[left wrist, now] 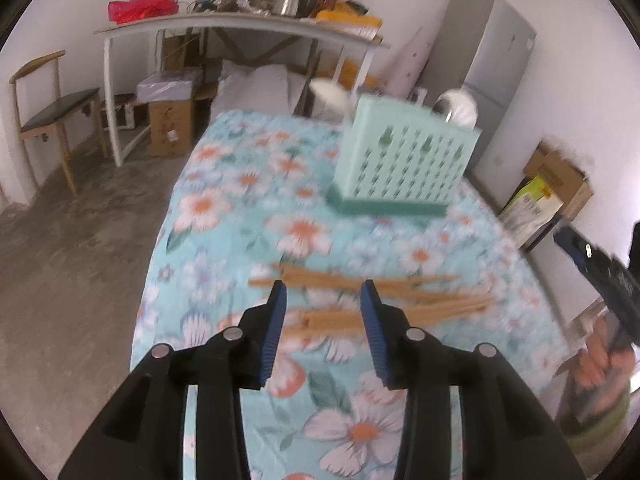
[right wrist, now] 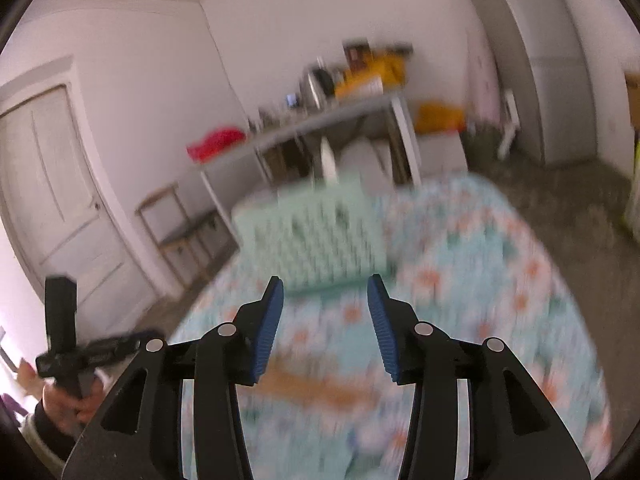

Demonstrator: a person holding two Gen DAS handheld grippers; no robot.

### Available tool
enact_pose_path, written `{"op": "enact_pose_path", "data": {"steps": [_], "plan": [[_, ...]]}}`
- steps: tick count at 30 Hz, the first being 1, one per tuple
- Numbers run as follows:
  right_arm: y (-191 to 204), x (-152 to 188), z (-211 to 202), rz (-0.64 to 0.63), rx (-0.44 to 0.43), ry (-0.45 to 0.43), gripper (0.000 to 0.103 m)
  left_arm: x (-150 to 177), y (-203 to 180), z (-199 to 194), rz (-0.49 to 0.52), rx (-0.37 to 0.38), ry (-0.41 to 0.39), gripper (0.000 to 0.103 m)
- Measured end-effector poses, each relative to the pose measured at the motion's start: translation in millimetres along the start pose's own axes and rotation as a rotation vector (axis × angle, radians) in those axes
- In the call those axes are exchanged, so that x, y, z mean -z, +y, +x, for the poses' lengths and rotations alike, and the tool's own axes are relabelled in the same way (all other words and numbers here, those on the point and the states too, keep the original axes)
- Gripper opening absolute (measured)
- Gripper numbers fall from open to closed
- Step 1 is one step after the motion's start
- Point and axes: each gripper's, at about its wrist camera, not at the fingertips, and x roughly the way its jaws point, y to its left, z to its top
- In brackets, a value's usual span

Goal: Organize utensils
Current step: 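Grasp one wooden chopstick with left while right reaches to the chopsticks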

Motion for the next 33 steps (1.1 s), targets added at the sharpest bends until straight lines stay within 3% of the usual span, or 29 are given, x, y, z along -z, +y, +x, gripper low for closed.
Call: {"op": "enact_pose_path", "data": {"steps": [4,9,12,18,23,26,33], "plan": [[4.6,46.0,19.4,0.049,-0.001,0.166,0.043,18.8,0.0,14.6,-0.043,0.014,0.056,0.037],[8.5,76.3,40.6,0.056,0.027,0.281,0.043,34.4,2.9,32.7,-0.152,0.099,0.123,0.037],[9.2,81.5,44.6,0.049,0.034,0.284,0.043,36.9,10.8,43.6,-0.251,0.146,0.147,0.037],[2.4,80.6,42.5,0.082,-0.010,0.270,0.043,39.5,48.4,62.3,-0.588,0.307,0.144,0.035],[-2.1,83.4,40.4,0.106,-0.038,0.254,0.043,47.8,71.6,69.4,-0.799,0.376,0.130,0.025],[-3.6,83.1,40.2,0.116,-0.050,0.250,0.043,51.2,72.1,64.6,-0.820,0.374,0.136,0.024],[-10.8,81.1,40.5,0.152,-0.082,0.257,0.043,47.1,65.1,47.3,-0.739,0.286,0.160,0.024]]}}
